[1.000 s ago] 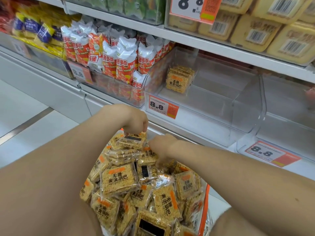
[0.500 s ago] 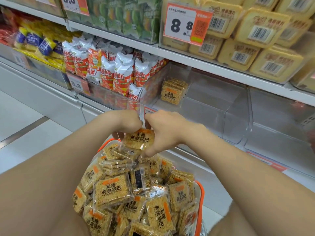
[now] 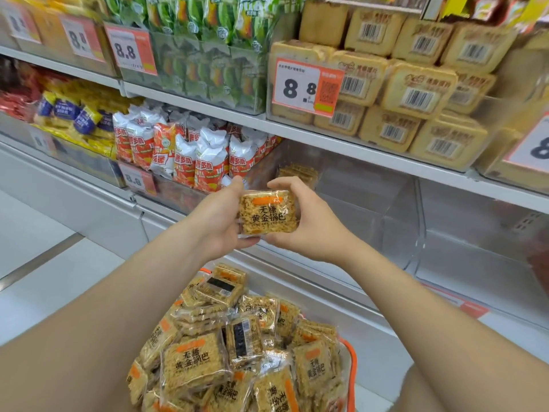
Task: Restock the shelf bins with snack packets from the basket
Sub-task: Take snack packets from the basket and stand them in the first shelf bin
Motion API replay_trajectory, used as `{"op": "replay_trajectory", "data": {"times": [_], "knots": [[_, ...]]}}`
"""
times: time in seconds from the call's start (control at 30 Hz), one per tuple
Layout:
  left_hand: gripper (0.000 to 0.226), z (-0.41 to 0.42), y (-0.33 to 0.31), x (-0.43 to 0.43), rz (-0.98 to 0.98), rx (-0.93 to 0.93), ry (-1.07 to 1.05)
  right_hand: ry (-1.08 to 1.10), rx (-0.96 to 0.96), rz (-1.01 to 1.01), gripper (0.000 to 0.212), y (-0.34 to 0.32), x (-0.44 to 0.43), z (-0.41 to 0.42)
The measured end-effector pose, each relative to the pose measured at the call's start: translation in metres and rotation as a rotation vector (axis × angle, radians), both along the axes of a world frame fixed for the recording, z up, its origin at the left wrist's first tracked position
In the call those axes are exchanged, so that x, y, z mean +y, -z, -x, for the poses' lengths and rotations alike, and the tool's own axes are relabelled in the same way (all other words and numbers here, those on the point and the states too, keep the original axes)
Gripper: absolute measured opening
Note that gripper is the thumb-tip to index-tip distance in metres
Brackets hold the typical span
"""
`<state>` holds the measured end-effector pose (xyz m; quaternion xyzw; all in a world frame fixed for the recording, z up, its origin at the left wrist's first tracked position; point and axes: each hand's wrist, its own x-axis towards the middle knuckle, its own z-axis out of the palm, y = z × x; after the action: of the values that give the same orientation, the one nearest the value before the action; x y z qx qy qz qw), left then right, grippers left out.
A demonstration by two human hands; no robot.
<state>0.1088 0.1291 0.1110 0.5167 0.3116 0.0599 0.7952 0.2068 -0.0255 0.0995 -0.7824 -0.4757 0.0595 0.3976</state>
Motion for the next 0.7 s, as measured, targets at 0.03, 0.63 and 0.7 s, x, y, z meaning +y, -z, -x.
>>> {"op": "replay_trajectory", "data": {"times": [0.03,0.63,0.7], "knots": [[0.053,-0.002,0.001,-0.001,0.014,-0.023,-0.011,-0.007,0.079,-0.033,0.073,-0.001,-0.001,0.0],[0.015,-0.029,0.03,0.02,-1.296,-0.127,-0.032,0.527,0.489,-0.351,0.037,0.027,0.018,-0.08],[0.013,-0.03,0.04,0.023,-1.493,-0.123,0.124,0.618,0.451,-0.241,0.034,0.039,0.025,-0.094]]}}
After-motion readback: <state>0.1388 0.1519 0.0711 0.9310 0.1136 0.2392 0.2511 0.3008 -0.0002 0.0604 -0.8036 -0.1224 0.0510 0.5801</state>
